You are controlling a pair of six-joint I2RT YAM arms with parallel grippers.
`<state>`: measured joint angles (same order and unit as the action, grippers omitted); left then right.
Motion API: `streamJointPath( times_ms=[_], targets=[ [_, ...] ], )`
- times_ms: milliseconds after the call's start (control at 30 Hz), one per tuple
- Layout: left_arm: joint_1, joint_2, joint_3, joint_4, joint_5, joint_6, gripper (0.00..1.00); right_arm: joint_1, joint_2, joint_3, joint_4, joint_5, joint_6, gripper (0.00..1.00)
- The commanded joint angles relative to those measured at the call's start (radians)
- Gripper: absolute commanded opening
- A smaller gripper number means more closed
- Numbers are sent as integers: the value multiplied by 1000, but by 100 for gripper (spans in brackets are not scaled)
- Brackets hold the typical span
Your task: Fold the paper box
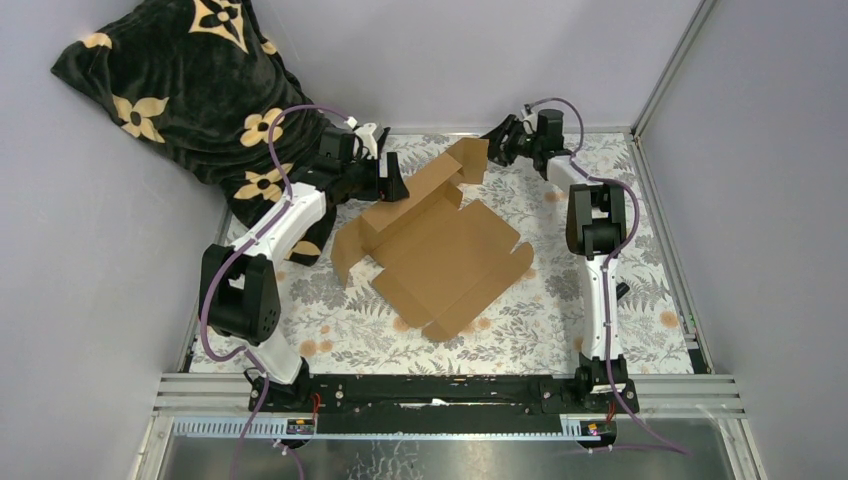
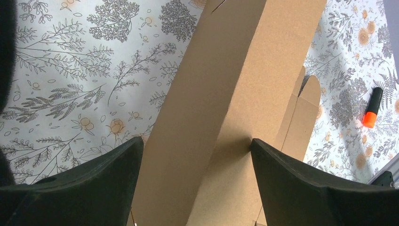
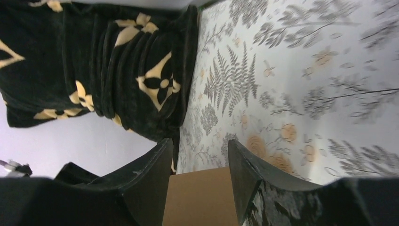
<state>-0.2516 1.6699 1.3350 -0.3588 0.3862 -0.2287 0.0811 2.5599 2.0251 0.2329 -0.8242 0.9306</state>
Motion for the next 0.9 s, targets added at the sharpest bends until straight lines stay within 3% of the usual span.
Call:
streamJointPath(
  times_ms=[0,267,867],
  targets=[
    [2,43,18,-58,-38,42,90,31,-55,-47,58,-71,-22,54],
    [2,58,41,-74,-35,39,90,60,-186,-269,150,-99,-44,53],
    [8,77,65,-83,-39,40,90,69,-373,-453,199,-115,-161,53]
  ],
)
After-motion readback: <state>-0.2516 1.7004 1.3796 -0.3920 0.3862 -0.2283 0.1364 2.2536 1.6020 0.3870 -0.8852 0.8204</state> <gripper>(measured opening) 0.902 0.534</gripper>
